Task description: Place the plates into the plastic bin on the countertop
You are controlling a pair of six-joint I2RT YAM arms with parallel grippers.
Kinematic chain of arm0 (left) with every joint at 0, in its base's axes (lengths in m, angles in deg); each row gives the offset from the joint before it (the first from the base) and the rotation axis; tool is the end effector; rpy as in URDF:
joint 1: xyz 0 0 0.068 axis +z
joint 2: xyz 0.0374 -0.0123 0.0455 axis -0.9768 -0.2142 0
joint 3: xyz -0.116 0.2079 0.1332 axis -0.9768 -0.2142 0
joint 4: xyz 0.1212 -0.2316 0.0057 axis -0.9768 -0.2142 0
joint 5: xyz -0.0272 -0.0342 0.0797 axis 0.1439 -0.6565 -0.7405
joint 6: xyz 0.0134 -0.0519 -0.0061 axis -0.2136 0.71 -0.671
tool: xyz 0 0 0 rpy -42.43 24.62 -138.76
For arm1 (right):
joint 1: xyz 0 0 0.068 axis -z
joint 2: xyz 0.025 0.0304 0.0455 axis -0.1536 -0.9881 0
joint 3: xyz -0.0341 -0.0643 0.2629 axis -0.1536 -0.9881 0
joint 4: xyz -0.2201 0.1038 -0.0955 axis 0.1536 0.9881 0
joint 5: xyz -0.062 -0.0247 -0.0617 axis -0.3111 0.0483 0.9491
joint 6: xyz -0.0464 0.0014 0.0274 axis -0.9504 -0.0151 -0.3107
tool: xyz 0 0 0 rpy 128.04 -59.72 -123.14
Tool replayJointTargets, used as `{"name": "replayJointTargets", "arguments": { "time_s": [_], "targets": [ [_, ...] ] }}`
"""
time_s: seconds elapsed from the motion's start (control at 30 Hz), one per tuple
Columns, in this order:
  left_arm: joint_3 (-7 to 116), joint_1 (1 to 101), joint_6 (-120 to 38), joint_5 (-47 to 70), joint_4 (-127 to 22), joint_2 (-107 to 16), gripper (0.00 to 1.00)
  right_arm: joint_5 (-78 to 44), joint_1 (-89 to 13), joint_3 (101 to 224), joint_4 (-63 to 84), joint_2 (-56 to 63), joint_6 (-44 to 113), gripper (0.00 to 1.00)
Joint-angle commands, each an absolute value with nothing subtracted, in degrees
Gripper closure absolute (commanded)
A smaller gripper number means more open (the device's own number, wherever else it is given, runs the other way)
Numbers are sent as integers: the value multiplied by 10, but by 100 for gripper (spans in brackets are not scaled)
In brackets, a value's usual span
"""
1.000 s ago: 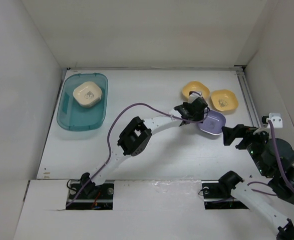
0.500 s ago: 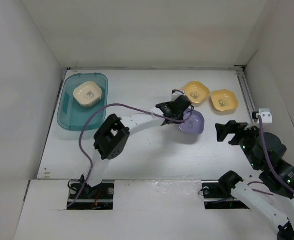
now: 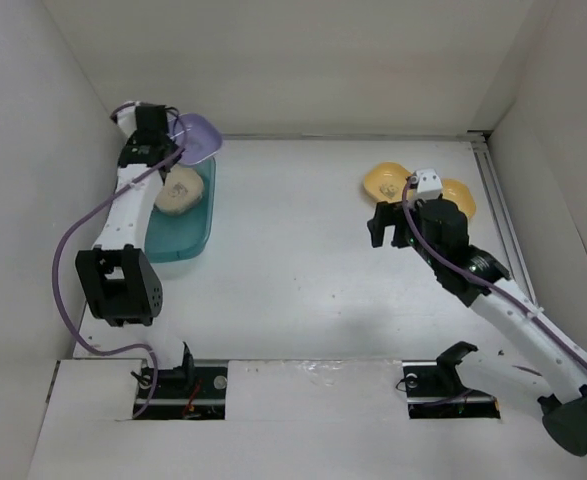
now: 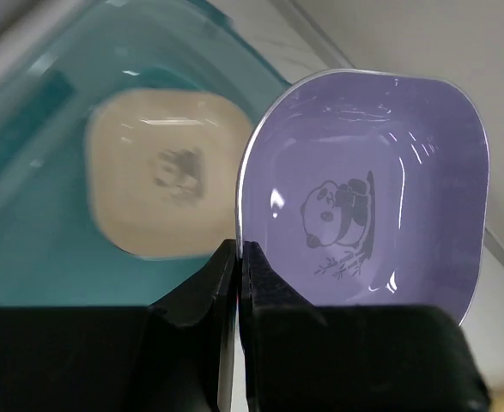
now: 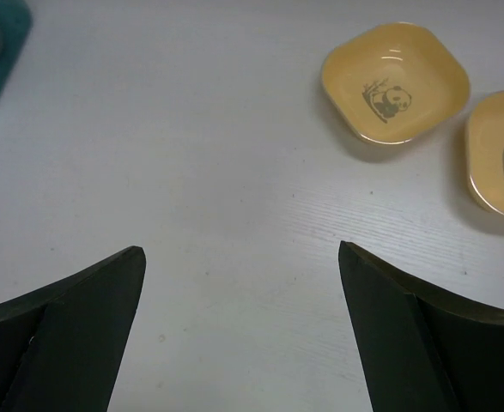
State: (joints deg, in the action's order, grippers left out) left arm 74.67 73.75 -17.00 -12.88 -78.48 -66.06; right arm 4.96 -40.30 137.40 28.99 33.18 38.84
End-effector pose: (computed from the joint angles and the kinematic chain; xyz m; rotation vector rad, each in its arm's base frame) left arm 0.3934 -0.0168 0.3690 -0.7262 1.9020 -0.1473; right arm 0.1786 0.0989 0.3393 -0.1739 1.9105 0.2630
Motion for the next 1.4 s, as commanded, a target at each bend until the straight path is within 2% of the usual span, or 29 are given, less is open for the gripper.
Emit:
{"name": "replayJointTargets", "arguments": {
  "time_s": [0.0,0.17,0.37,0.4,0.43,0.53,0.6,0.63,0.67,0.83,1.0,1.07,1.17,1.37],
  "targets": [
    [746,810,-168,-82,-811,-684,100,2,-381,1408,214,298,373,0],
    [729,865,-172,-71,-805,-717,100,-12,-346,1402,183,238,343,0],
    [709,871,-153,-87,-805,-734,100,-27,-269,1518,197,102,259,0],
    [709,871,-153,-92,-812,-734,94,-34,-260,1539,218,58,251,0],
    [716,871,-147,-107,-812,-739,85,-54,-253,1556,218,39,251,0],
    [731,871,-153,-123,-818,-739,77,-99,-223,1595,224,-12,243,0],
    [737,871,-153,-136,-818,-739,49,-117,-206,1608,224,-27,243,0],
    [737,871,-153,-142,-825,-739,29,-124,-206,1608,224,-39,243,0],
    [744,871,-153,-142,-825,-739,2,-136,-199,1614,218,-44,243,0],
    [752,871,-174,-103,-832,-708,0,-172,-182,1654,207,-94,222,0],
    [745,859,-224,-42,-826,-653,0,-177,-176,1752,290,-224,194,0],
    [763,839,-237,-42,-844,-646,0,-196,-176,1764,290,-249,194,0],
    [748,839,-237,20,-832,-623,0,-203,-176,1759,277,-280,194,0],
    [743,818,-251,89,-813,-599,0,-187,-188,1742,250,-316,199,19]
  ]
}}
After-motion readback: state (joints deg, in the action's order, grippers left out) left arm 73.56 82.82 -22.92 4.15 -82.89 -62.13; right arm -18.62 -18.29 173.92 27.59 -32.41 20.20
